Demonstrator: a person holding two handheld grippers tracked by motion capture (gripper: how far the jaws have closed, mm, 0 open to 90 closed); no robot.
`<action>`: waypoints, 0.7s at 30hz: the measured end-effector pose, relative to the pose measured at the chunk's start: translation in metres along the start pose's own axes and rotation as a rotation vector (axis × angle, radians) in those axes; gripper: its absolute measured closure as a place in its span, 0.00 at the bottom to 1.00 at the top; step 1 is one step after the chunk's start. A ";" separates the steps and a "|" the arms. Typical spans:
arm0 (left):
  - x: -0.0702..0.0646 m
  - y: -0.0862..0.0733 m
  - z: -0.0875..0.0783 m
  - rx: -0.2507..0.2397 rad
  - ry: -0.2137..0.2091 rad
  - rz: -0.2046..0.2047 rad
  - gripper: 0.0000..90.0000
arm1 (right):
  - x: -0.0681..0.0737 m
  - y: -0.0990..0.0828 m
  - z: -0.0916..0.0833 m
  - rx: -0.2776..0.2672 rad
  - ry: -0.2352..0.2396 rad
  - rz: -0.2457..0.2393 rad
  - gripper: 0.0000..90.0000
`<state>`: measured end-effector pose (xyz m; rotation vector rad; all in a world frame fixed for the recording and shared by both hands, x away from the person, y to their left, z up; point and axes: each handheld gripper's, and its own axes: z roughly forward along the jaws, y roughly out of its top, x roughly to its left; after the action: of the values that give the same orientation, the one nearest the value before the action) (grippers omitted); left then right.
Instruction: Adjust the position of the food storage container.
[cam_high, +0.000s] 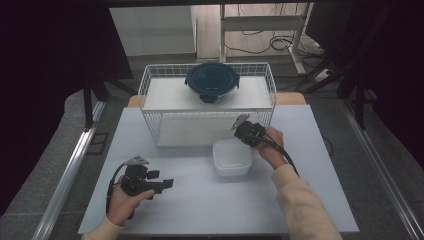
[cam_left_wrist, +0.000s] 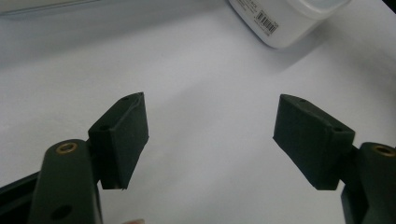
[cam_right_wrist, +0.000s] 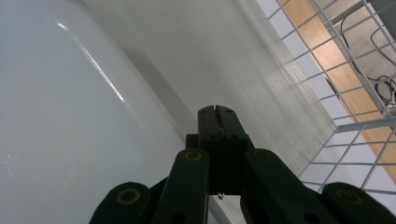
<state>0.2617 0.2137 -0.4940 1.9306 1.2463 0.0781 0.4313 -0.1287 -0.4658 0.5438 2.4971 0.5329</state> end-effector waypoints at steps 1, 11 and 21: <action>0.000 0.000 0.000 0.000 -0.001 0.001 0.28 | 0.001 0.000 -0.001 0.001 0.006 -0.006 1.00; -0.001 0.000 0.000 0.001 -0.003 0.001 0.29 | 0.023 -0.005 -0.018 0.003 0.068 -0.027 1.00; 0.000 0.000 0.000 0.003 -0.004 -0.004 0.29 | 0.040 -0.017 -0.034 -0.015 0.170 0.070 1.00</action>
<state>0.2614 0.2133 -0.4939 1.9297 1.2476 0.0703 0.3759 -0.1325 -0.4634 0.6041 2.6395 0.6487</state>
